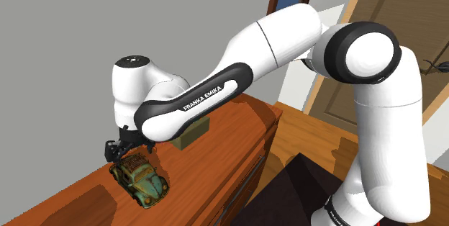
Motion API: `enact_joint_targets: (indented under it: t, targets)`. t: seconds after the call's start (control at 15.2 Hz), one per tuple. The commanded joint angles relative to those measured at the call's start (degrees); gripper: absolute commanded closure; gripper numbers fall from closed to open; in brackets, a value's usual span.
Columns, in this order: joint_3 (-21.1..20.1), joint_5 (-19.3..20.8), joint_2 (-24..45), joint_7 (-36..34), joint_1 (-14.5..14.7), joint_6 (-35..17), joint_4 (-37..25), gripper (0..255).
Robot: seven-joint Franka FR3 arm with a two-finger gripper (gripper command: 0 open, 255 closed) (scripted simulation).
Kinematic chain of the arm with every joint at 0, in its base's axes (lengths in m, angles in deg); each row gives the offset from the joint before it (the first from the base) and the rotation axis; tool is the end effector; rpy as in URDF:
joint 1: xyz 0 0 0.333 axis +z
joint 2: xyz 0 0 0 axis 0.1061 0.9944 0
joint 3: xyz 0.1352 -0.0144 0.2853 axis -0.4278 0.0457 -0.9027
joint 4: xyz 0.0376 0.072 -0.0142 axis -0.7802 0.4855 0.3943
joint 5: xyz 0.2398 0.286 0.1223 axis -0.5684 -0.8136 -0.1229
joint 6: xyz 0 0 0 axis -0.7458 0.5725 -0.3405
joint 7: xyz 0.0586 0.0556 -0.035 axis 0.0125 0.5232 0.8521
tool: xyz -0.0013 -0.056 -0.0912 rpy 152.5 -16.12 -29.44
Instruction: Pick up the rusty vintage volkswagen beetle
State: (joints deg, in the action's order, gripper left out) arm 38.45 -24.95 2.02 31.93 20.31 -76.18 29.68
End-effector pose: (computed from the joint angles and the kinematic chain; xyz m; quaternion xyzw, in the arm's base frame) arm 0.5197 0.4207 0.3327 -0.9968 -0.0076 -0.0665 0.0432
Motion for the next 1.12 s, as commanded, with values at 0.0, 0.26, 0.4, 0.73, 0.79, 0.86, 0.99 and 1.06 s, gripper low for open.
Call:
enact_joint_targets:
  t: [0.0,0.26,0.4,0.73,0.79,0.86,0.99,1.06]
  targets:
    - [0.4,0.6,0.8,-0.4,0.3,-1.0,0.2,0]
    - [0.6,1.0,1.4,-0.7,0.4,-2.1,0.8,255]
    - [0.7,1.0,1.4,-0.7,0.4,-2.1,0.8,255]
    - [0.7,1.1,1.5,-0.7,0.4,-2.1,0.7,255]
    - [0.7,1.1,1.4,-0.7,0.4,-2.1,0.8,255]
    - [0.7,1.1,1.5,-0.7,0.5,-1.9,0.5,255]
    - [0.3,0.5,0.7,-0.3,0.3,-0.8,0.2,255]
    - [0.1,0.2,0.3,-0.1,0.1,-0.2,0.0,255]
